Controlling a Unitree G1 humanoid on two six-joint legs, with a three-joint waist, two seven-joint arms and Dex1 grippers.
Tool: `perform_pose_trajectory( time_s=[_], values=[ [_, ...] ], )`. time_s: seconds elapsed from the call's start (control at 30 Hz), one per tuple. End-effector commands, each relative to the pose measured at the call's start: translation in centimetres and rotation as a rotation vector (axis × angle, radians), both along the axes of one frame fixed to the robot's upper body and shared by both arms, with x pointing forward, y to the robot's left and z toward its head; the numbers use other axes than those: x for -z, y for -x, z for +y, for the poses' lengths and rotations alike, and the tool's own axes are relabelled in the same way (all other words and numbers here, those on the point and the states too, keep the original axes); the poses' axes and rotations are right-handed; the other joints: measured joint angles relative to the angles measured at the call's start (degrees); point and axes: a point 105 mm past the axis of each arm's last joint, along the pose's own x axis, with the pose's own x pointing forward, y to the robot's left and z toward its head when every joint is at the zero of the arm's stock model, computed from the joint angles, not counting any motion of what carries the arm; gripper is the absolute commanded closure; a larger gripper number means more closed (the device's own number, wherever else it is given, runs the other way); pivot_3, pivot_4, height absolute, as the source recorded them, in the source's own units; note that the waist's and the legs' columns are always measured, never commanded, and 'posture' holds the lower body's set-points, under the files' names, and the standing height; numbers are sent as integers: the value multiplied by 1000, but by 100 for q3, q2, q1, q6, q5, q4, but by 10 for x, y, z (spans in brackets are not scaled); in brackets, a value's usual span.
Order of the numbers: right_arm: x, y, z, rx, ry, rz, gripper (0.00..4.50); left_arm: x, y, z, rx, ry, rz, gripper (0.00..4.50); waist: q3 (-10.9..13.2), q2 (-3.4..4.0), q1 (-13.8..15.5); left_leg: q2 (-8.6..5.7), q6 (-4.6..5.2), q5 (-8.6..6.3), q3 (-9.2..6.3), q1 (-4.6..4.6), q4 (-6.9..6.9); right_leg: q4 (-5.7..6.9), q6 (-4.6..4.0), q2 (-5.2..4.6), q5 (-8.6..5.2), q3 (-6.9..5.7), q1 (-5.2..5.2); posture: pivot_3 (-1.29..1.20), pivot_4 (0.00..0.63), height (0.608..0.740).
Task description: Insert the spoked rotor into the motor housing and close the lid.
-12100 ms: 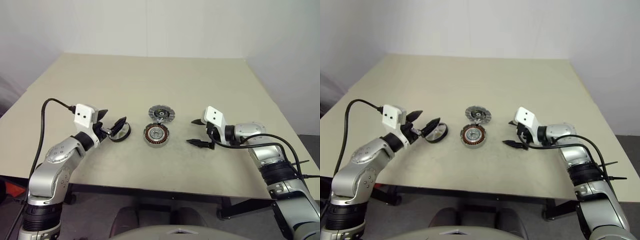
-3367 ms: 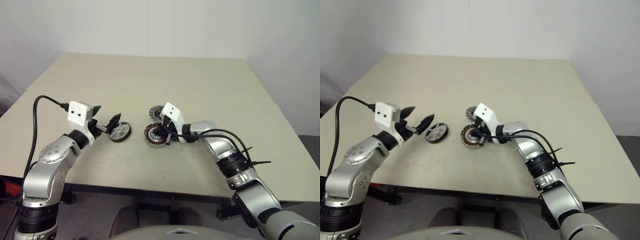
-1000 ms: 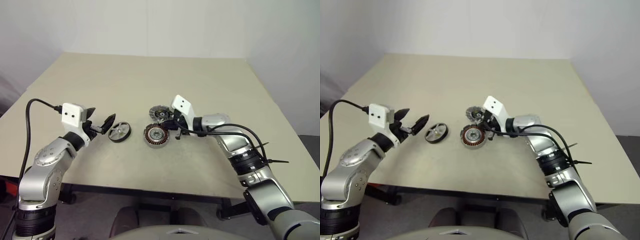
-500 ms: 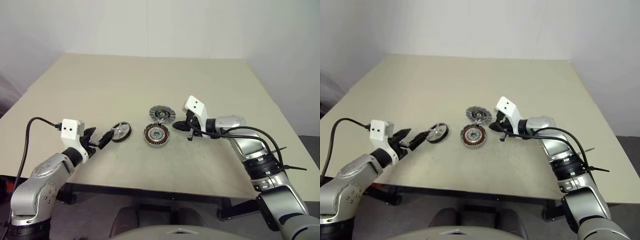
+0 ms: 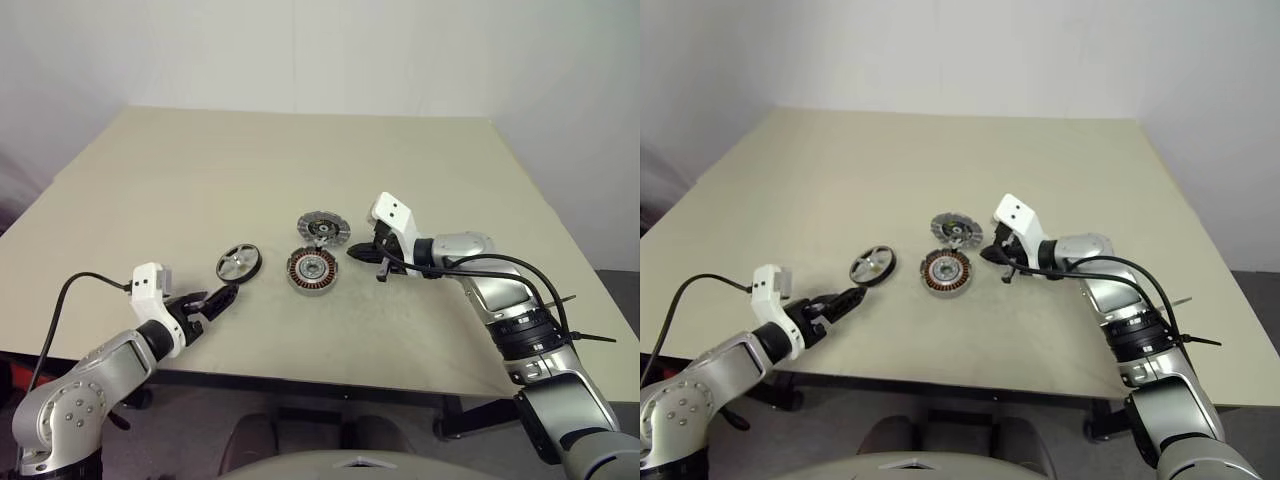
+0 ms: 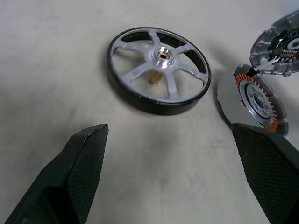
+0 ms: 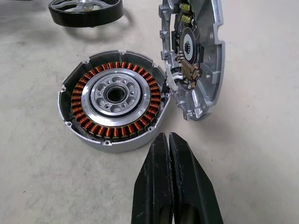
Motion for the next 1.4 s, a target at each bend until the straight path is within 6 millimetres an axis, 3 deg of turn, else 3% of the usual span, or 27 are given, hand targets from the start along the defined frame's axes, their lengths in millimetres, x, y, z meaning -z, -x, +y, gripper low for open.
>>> perform_pose_trajectory(
  time_s=[0.03,0.23,0.43,0.87,1.23,1.4],
  values=[
    [-17,-3,-1,1,-22,-53,4450,-12,-6,-7,-15,78,-37,0,0,0,6,-1,1,0,0,0,0,0,0,-1,0,0,0,0,0,740],
    [-19,-4,0,5,-24,-56,4450,-5,-14,-14,-76,163,22,0,0,-1,-3,0,3,1,0,-2,0,-1,0,1,0,-1,-2,0,0,740],
    [-20,-4,-1,11,-23,-54,4450,3,-13,-8,-117,163,84,0,0,-1,4,1,4,2,0,-3,0,-2,0,3,0,0,-4,0,0,740],
    [-25,-6,3,13,-38,-62,4450,3,-37,-17,-211,376,97,0,0,-3,18,-1,6,3,0,-2,0,-1,1,3,0,0,-2,0,0,740],
    [-27,-8,5,25,-48,-72,4450,0,-47,-13,-252,436,91,0,0,-3,20,-1,5,3,0,-2,1,-1,2,3,0,0,-2,0,0,740],
    [-28,-9,6,29,-52,-75,4500,-2,-48,-13,-254,441,84,1301,0,-4,21,-1,5,3,0,-3,0,-2,3,3,0,0,-2,0,0,740]
  ],
)
